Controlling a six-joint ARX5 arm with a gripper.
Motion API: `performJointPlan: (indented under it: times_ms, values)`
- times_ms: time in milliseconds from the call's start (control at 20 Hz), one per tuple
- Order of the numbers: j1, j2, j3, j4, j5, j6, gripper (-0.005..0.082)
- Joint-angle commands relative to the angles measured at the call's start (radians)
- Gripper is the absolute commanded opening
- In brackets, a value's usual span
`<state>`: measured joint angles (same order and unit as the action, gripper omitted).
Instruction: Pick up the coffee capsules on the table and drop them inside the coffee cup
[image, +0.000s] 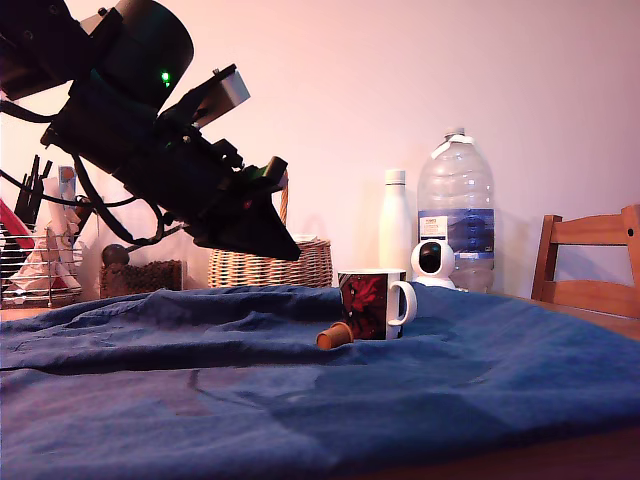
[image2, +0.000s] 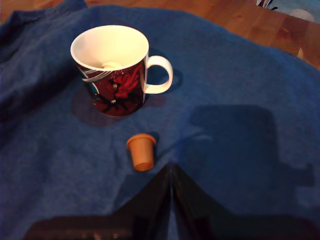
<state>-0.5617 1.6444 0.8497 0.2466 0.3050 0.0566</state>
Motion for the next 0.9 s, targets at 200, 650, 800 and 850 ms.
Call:
performJointPlan:
  times_ms: [200,650,800,850]
  values:
    - [0.002,-0.01,-0.013,0.01,0.001,-0.004,0.0495]
    - [0.003,-0.001,-0.013,0.06,-0.026,-0.003,0.0612]
    - [0.003,0.026,-0.013,0.102,-0.026,-0.005,0.0612]
    - [0.003,0.043,-0.013,0.122,-0.026,-0.005,0.0612]
